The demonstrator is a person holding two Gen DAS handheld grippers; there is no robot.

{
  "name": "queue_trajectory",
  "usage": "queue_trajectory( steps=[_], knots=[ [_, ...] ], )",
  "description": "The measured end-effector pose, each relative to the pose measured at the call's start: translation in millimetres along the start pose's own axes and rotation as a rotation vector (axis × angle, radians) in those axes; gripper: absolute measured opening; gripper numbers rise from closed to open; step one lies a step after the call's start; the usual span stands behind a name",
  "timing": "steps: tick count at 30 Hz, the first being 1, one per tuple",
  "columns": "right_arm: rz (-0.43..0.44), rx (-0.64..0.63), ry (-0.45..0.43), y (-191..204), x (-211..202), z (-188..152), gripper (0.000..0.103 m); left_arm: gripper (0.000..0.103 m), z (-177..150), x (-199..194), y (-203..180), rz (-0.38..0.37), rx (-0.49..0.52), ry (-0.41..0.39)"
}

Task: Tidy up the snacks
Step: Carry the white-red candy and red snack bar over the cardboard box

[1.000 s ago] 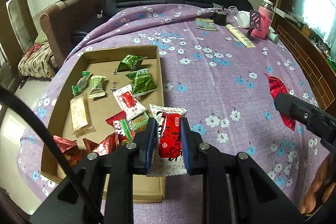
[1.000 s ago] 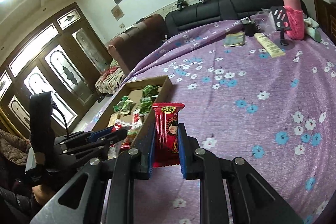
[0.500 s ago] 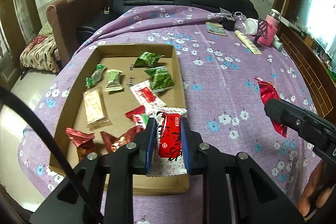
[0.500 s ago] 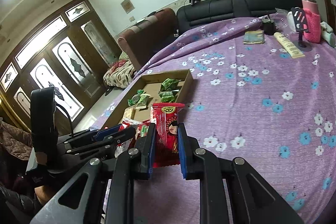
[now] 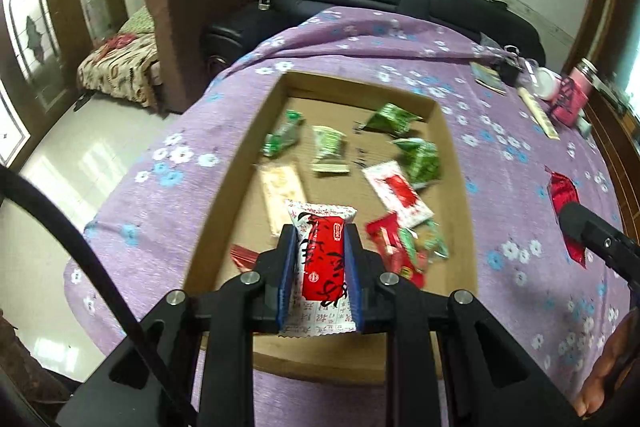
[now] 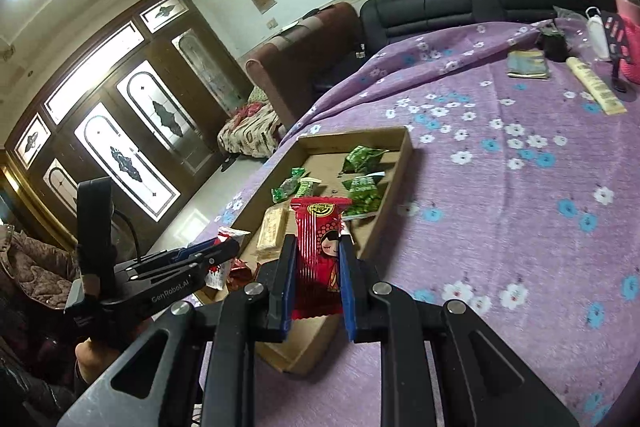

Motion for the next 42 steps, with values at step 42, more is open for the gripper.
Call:
queue_trajectory(
  steps=[42],
  knots=[
    [0.009,-0.018,0.135,3,82,10,0.018,0.025,15,42,-9,0.037,0.058,0.069]
  ],
)
Point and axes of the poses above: each gripper's, at about its wrist camera, not at the fingertips, and x roughly the way its jaws point, y to its left, z to its top, the point moved 10 cm from there along x, roughly the way its jaws point, and after that the axes turned 6 degrees about z, right-handed, at the moved point
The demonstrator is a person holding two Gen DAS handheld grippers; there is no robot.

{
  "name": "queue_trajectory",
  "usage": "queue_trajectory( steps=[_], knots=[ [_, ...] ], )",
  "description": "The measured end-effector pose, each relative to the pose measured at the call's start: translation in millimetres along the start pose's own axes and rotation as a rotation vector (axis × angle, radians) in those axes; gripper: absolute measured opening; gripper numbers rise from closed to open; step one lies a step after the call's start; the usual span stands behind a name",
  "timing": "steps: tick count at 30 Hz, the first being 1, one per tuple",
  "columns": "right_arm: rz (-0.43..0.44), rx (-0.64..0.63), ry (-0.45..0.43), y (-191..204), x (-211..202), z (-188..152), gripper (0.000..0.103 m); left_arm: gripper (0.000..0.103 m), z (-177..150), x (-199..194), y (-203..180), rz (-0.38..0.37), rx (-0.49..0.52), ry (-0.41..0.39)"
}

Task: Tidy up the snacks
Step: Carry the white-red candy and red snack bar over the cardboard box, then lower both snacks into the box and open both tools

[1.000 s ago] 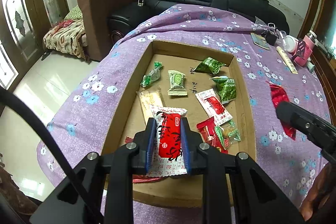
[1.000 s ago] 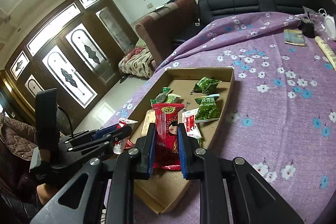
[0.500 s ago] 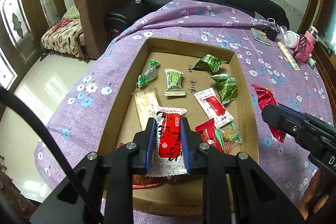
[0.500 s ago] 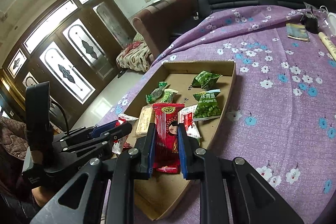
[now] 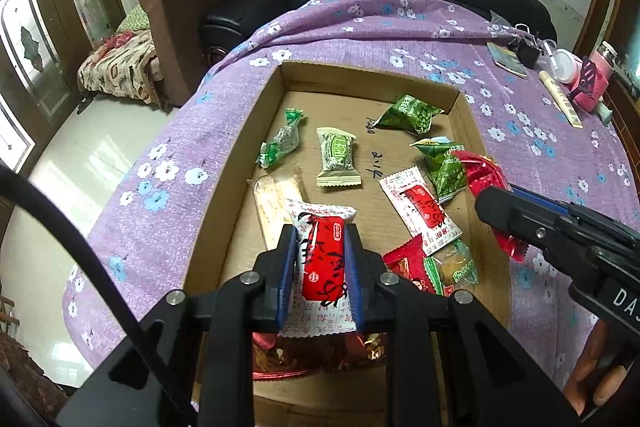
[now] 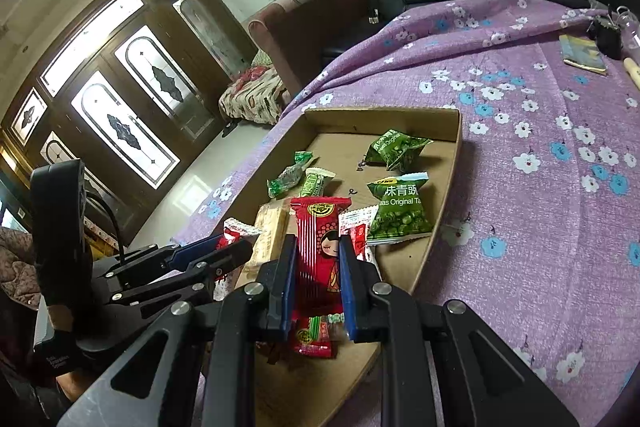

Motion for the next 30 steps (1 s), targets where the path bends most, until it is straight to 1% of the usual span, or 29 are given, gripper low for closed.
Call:
queue_trajectory(
  steps=[8,14,24,27,30],
  knots=[
    [-0.002,-0.006,0.013,-2,11,5,0.018,0.026,0,10,-4,-0.006,0.013,0.025],
    [-0.023,-0.018,0.03,-5,17,8,0.018,0.026,0,16,-4,-0.008,0.014,0.038],
    [-0.049,-0.029,0.055,-10,24,6,0.018,0.026,1,19,-7,-0.02,0.02,0.052],
    [-0.069,-0.046,0.063,-11,26,5,0.018,0.026,1,19,-8,-0.02,0.023,0.053],
    [-0.066,-0.046,0.067,-11,26,3,0.018,0.026,2,20,-8,-0.021,0.024,0.055]
  ],
)
Point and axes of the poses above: each gripper's, at about its wrist camera, not at the fingertips, and x roughly the way its jaws point, y to its left, z to its top, the point moved 10 cm from there along x, roughly the way its jaws point, and after that the axes turned 6 degrees about z, right-handed, at the moved point
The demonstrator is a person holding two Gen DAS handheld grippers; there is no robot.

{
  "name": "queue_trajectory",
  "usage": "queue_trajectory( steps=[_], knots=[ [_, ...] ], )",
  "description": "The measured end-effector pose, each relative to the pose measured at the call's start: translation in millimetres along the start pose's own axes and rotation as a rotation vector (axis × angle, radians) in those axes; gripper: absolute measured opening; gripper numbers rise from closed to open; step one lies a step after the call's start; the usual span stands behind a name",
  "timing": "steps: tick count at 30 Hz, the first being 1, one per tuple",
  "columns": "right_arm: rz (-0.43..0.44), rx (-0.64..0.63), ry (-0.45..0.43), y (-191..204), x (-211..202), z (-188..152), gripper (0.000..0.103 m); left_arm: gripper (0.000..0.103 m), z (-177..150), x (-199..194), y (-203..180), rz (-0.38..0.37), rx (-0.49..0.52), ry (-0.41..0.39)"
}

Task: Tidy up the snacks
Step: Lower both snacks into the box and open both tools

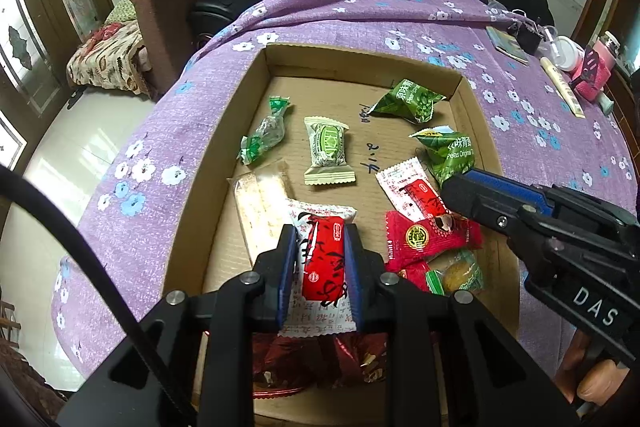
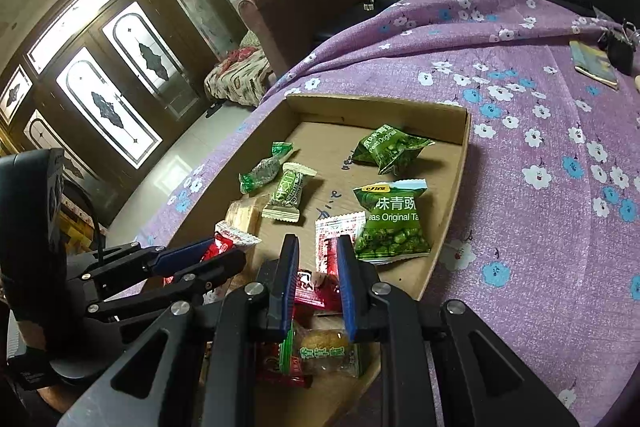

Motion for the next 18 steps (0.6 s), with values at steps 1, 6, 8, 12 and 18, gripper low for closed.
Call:
queue_trajectory(
  steps=[1,6,8,12,18],
  knots=[
    [0.0,-0.001,0.001,0,0,0,0.018,0.026,0,0,0,0.0,-0.001,0.0],
    [0.002,-0.001,0.011,-1,2,-3,0.018,0.026,1,4,-2,-0.002,0.0,0.008],
    [0.0,0.002,0.017,-1,5,-4,0.018,0.026,1,6,-3,-0.005,-0.001,0.016],
    [0.0,0.007,0.028,-3,8,-7,0.018,0.026,0,11,-4,-0.007,0.0,0.028],
    [-0.004,0.023,0.026,-9,6,-9,0.017,0.026,-2,17,-6,-0.006,0.006,0.053]
  ],
)
Point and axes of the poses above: each gripper's, at about its wrist camera, not at the fingertips, and x roughly the way its jaws point, y to its left, z to its top, the point moved 10 cm from there along x, roughly the way its jaws point, and after that the axes turned 6 degrees about z, right-handed, at the moved point
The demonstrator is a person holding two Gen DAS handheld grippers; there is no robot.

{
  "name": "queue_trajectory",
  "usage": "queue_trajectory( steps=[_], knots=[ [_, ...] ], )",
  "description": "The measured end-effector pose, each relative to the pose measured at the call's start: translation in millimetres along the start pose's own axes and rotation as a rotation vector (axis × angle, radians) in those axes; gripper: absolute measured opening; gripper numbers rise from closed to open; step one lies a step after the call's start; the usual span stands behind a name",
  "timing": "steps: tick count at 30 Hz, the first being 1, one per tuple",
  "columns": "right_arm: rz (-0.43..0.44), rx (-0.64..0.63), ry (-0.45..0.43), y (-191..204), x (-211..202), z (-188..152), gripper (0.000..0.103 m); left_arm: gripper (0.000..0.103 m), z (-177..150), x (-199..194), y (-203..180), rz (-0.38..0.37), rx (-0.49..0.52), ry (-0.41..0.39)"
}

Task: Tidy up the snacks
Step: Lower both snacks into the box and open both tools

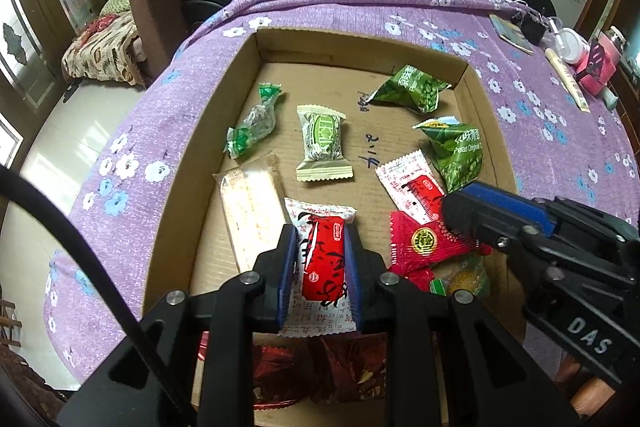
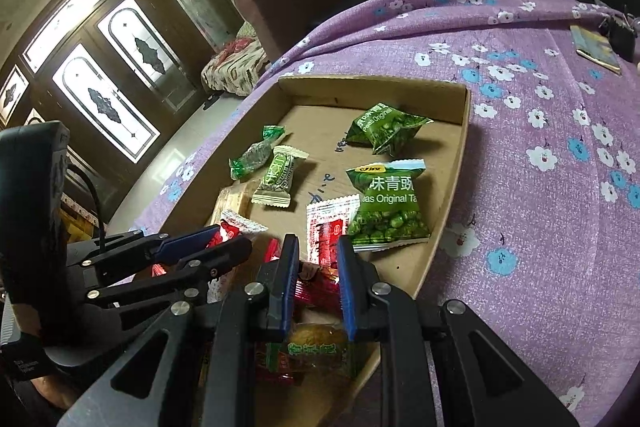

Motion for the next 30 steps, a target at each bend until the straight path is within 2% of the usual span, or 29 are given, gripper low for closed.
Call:
queue_trajectory(
  steps=[11,15,20,25,30],
  knots=[
    [-0.005,0.047,-0.076,-10,-31,3,0.019,0.03,2,6,-2,0.024,0.01,0.02],
    [-0.012,0.054,-0.102,-11,-43,3,0.019,0.056,1,6,-4,0.029,0.015,0.026],
    [-0.019,0.06,-0.138,-12,-63,3,0.02,0.062,1,1,-3,0.04,0.015,0.01],
    [-0.027,0.062,-0.176,-12,-83,2,0.02,0.072,1,-16,0,0.049,0.006,-0.039],
    [-0.03,0.062,-0.179,-11,-89,-1,0.022,0.074,-3,-33,-3,0.022,-0.009,-0.076]
  ],
)
Point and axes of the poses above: each gripper's, at about its wrist camera, not at the fingertips, and x roughly the way its jaws point, y to its left, z to its top, the point moved 10 cm from there along x, roughly the way its jaws point, and after that the axes turned 6 degrees about z, right-handed, at the moved point
